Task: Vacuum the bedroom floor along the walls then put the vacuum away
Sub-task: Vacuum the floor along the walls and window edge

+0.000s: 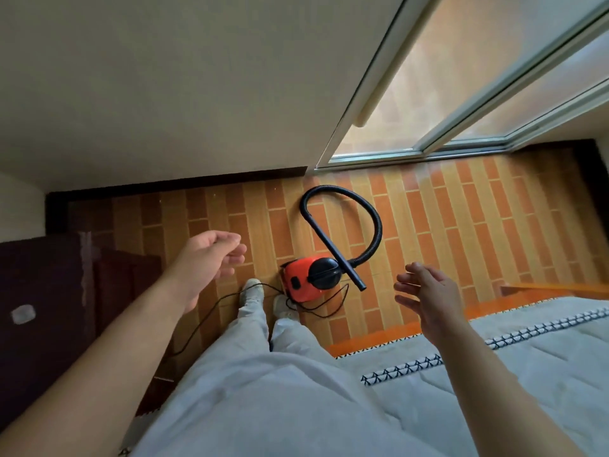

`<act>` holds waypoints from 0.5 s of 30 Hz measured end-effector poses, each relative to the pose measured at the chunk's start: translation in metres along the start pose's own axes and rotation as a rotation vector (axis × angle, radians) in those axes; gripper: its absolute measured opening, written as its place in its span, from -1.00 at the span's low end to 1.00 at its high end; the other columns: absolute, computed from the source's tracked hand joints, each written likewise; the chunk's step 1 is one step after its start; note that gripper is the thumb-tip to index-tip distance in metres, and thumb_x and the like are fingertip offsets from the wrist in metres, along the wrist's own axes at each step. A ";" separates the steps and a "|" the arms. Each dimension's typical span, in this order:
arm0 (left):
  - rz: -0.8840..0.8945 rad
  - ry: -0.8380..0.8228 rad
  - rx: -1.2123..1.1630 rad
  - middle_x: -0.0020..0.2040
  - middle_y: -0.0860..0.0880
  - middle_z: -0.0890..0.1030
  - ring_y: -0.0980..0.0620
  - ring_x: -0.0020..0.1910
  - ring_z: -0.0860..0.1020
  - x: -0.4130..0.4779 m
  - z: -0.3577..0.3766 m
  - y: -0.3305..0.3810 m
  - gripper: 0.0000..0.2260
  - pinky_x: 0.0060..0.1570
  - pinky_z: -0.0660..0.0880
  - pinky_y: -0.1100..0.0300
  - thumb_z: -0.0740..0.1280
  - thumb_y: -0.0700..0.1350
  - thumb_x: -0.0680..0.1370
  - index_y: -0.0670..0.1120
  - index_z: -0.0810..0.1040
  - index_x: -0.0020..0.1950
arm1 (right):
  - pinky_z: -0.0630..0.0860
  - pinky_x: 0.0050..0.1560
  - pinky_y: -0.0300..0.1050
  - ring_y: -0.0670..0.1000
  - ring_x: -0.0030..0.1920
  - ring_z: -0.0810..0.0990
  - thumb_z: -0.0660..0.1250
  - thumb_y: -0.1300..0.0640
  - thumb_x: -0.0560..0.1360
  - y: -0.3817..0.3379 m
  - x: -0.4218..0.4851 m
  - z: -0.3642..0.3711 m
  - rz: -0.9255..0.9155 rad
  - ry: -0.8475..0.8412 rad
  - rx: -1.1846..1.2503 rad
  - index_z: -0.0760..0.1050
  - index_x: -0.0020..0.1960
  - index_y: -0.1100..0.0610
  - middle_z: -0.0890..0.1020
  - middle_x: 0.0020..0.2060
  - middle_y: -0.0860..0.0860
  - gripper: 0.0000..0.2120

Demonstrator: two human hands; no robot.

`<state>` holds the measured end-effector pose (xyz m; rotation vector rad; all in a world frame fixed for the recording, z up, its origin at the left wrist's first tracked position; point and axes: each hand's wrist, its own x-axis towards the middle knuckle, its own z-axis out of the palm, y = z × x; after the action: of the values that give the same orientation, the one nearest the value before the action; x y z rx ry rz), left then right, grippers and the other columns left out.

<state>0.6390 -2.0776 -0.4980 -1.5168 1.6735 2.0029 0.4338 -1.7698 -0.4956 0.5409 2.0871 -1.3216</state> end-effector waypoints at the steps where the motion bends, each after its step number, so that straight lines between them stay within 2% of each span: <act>1: -0.004 -0.011 0.020 0.08 -0.04 0.71 -0.02 0.10 0.68 0.006 -0.002 0.003 -0.83 0.14 0.62 0.01 0.28 -0.03 0.69 -0.06 0.60 0.20 | 0.58 -0.10 0.07 0.09 -0.18 0.65 0.29 0.11 0.67 0.002 -0.003 0.002 0.014 0.010 0.002 0.58 0.12 0.23 0.65 -0.18 0.13 -0.81; 7: -0.044 -0.109 0.128 0.07 -0.05 0.71 -0.02 0.08 0.68 0.035 0.005 0.024 -0.83 0.15 0.62 0.01 0.29 -0.04 0.69 -0.07 0.60 0.19 | 0.58 -0.17 0.02 0.07 -0.23 0.65 0.32 0.14 0.65 0.013 -0.023 0.001 0.057 0.089 0.058 0.58 0.01 0.18 0.65 -0.22 0.11 -0.87; 12: -0.046 -0.191 0.212 0.07 -0.03 0.71 0.00 0.08 0.69 0.052 0.026 0.039 -0.84 0.03 0.62 0.10 0.30 -0.03 0.68 -0.05 0.60 0.17 | 0.57 -0.19 0.01 0.06 -0.24 0.64 0.31 0.16 0.66 0.021 -0.034 -0.011 0.085 0.175 0.143 0.57 0.03 0.19 0.65 -0.24 0.09 -0.88; 15: -0.053 -0.228 0.241 0.08 -0.04 0.71 0.00 0.09 0.68 0.061 0.040 0.047 -0.85 0.05 0.62 0.10 0.30 -0.04 0.69 -0.06 0.60 0.18 | 0.59 -0.18 0.00 0.05 -0.23 0.65 0.31 0.15 0.66 0.029 -0.039 -0.019 0.115 0.224 0.180 0.57 0.04 0.18 0.66 -0.22 0.09 -0.89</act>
<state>0.5559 -2.0925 -0.5155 -1.1917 1.6898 1.7937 0.4752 -1.7414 -0.4827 0.9098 2.0867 -1.4452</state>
